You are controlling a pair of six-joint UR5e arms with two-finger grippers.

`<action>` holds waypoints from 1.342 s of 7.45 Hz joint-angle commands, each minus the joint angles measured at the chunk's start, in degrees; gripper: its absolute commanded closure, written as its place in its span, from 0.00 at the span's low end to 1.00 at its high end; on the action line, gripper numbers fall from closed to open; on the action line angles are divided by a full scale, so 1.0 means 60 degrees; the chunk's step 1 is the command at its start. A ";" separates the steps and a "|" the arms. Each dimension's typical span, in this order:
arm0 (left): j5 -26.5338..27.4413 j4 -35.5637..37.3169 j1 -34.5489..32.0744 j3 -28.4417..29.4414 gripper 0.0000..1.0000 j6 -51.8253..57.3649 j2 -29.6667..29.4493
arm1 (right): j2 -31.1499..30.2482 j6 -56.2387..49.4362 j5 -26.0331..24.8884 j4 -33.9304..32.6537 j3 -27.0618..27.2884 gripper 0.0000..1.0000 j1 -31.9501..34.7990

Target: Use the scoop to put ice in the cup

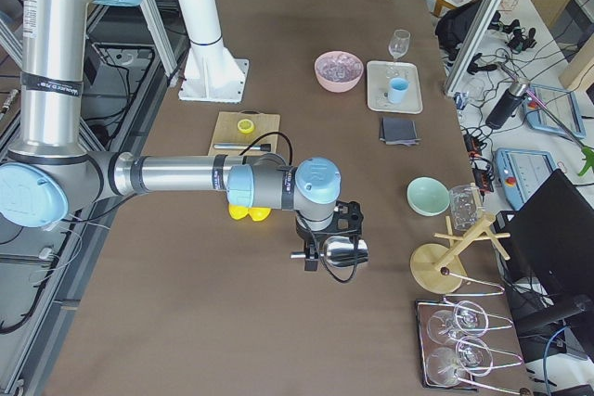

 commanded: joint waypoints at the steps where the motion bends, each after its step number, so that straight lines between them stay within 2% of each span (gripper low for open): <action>1: -0.0477 -0.0548 0.0906 -0.0667 0.01 0.0067 -0.0223 | -0.0289 0.1429 -0.0038 0.1360 0.0166 0.01 -0.0371; 2: -0.0521 -0.0578 0.1530 -0.0785 0.01 0.0096 -0.0716 | -0.0684 0.2015 -0.0126 0.2880 -0.0226 0.01 -0.0589; 4: -0.0071 -0.1495 0.2674 -0.1457 0.01 0.0155 -0.1144 | -0.1183 0.3784 -0.0126 0.6074 -0.1236 0.01 -0.1144; 5: -0.0140 -0.1602 0.3056 -0.1779 0.01 0.0169 -0.1204 | -0.1447 0.4823 -0.0228 0.7423 -0.1545 0.01 -0.1612; 6: -0.0184 -0.1589 0.3959 -0.2130 0.01 0.0170 -0.1437 | -0.1710 0.5341 -0.0809 0.8292 -0.1635 0.01 -0.2109; 8: -0.0083 -0.1632 0.4930 -0.2513 0.01 0.0170 -0.1760 | -0.1713 0.6292 -0.1542 0.8911 -0.1665 0.01 -0.3061; 10: 0.0660 -0.3322 0.5984 -0.2325 0.01 0.0155 -0.1908 | -0.1655 0.6796 -0.2130 0.9967 -0.2336 0.02 -0.3723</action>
